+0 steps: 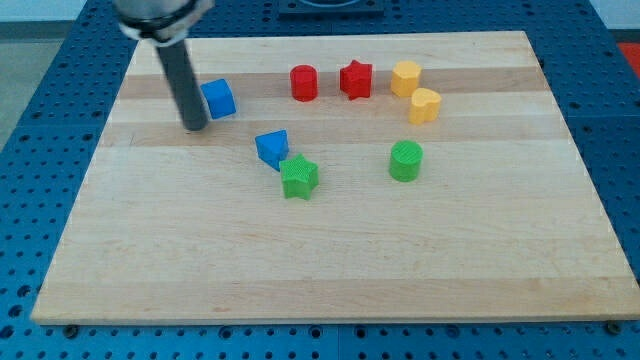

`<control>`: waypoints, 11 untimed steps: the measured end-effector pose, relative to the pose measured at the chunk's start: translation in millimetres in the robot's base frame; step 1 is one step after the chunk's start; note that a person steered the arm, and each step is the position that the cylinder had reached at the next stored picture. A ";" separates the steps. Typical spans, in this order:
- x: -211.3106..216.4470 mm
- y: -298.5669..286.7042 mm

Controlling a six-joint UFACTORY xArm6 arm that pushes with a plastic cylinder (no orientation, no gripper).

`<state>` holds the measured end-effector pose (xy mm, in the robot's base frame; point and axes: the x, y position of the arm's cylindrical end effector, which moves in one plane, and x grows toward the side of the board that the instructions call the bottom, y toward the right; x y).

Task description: Slide the blue cube slightly downwards

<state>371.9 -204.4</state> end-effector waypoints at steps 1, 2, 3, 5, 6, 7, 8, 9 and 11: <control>1.7 -38.5; -11.5 -41.3; -43.4 -40.9; -64.6 -38.2; -63.8 -29.0; -66.4 -29.6; -66.4 -31.5; -66.4 -14.1; -66.4 12.6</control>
<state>305.5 -191.8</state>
